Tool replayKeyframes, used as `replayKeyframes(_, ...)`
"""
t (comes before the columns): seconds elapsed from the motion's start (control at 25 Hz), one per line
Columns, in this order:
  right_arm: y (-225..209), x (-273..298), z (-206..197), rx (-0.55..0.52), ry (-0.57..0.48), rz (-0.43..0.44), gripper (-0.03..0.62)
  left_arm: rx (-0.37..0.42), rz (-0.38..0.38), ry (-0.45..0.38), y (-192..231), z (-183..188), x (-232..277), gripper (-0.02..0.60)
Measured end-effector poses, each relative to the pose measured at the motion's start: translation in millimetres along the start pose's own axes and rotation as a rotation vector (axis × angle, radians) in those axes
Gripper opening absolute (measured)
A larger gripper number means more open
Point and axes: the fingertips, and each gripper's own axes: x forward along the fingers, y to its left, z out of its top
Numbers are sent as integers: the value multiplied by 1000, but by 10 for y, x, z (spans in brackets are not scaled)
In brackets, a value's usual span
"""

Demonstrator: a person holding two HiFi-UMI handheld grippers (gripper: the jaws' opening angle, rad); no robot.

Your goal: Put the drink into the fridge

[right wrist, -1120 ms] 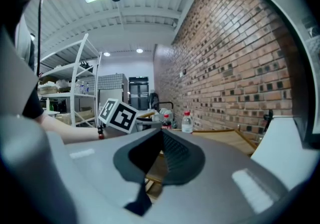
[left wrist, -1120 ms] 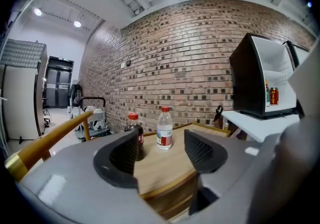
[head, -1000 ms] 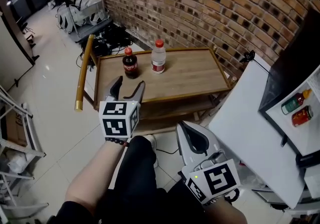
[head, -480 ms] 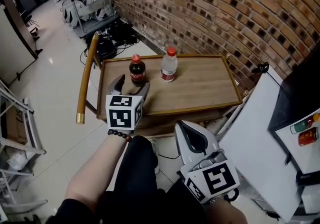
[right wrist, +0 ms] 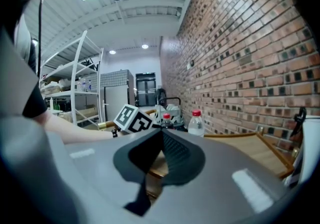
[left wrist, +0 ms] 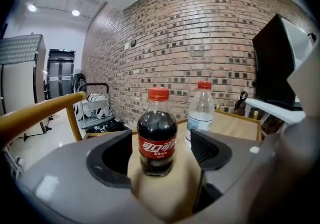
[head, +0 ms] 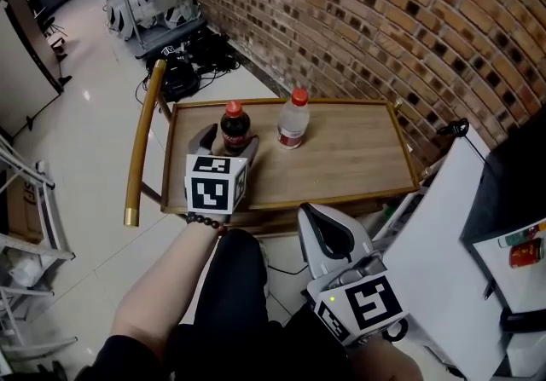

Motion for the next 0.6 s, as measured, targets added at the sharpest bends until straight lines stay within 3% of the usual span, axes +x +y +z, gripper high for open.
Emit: replayKeyframes(0.6, -197, 145, -8, 4, 10, -7, 0, 4, 46, -2, 150, -11, 221, 310)
